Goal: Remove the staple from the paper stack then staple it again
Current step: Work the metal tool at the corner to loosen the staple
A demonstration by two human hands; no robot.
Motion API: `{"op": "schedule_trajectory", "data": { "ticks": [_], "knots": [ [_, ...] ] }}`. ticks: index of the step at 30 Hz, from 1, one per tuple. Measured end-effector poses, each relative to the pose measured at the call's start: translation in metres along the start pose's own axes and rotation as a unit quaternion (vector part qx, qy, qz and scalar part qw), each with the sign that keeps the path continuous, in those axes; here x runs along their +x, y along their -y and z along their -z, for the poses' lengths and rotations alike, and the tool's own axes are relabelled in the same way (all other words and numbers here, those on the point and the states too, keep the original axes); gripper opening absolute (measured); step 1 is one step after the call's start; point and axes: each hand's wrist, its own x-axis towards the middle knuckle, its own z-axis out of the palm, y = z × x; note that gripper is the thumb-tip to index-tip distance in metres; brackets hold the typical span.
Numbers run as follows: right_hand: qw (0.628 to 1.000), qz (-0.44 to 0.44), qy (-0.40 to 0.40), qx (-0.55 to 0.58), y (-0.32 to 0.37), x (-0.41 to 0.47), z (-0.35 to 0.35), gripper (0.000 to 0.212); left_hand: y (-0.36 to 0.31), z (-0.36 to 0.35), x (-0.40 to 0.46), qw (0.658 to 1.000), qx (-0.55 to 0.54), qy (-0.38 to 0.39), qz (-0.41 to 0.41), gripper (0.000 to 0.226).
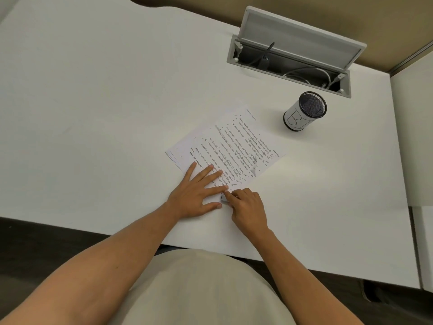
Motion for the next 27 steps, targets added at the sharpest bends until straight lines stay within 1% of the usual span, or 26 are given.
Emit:
{"op": "schedule_trajectory", "data": {
  "ticks": [5,8,12,15,20,23,27],
  "knots": [
    [1.0,0.0,0.009,-0.002,0.001,0.002,0.0,0.042,-0.001,0.0,0.001,1.0,0.015,0.025,0.008,0.063],
    [1.0,-0.02,0.02,0.012,0.003,0.004,0.001,0.037,0.0,0.001,0.001,0.999,0.019,0.029,0.005,0.063],
    [0.994,-0.065,0.069,0.061,0.001,0.008,0.005,0.02,-0.001,0.002,0.002,0.999,0.016,0.038,0.006,0.064],
    [0.984,-0.103,0.111,0.098,-0.005,0.015,0.009,0.015,-0.001,0.003,0.002,0.999,0.019,0.047,0.011,0.065],
    [0.947,-0.184,0.175,0.197,-0.013,0.03,0.016,0.013,-0.002,0.005,0.003,0.998,0.021,0.054,0.014,0.067],
    [0.925,-0.221,0.199,0.237,-0.017,0.038,0.02,0.019,-0.002,0.005,0.003,0.998,0.026,0.057,0.014,0.067],
    [0.871,-0.298,0.237,0.31,-0.021,0.047,0.022,0.018,-0.002,0.005,0.003,0.998,0.029,0.061,0.014,0.067]
  ]
}}
